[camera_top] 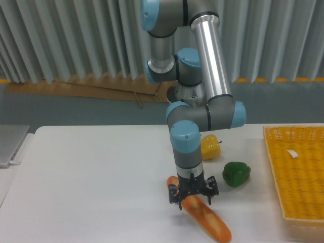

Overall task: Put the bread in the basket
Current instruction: 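Lower the open gripper over the orange bread loaf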

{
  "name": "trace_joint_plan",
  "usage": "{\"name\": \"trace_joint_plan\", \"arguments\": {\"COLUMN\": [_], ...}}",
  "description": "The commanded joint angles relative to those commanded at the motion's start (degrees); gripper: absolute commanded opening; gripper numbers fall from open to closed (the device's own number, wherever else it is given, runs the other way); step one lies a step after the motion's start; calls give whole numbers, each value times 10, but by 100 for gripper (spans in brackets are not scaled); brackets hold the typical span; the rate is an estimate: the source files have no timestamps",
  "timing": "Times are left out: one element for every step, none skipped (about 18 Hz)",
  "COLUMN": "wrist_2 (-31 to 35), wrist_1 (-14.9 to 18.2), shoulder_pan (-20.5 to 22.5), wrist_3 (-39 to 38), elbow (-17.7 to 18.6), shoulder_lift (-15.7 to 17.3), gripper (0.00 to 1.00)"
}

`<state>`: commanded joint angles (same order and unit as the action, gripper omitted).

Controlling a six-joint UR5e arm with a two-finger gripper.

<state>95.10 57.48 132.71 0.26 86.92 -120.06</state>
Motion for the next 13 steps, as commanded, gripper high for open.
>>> {"name": "trace_joint_plan", "arguments": {"wrist_2": [-1,-1,-1,-2,-2,-2,-2,-2,-2,-2,-2,-2,-2], "wrist_1": [0,1,1,1,1,1,0,0,0,0,0,0,0], "shoulder_pan": [4,4,4,5,5,5,5,5,5,5,5,5,5], "wrist_3": [0,2,4,6,10,11,13,13,13,13,13,13,13], "elbow": [0,1,2,2,2,2,2,2,2,2,2,2,2], "shoulder_lift": [2,4,4,5,5,4,3,2,2,2,2,2,1], "gripper": [100,100,100,100,100,100,100,100,100,100,100,100,100]}}
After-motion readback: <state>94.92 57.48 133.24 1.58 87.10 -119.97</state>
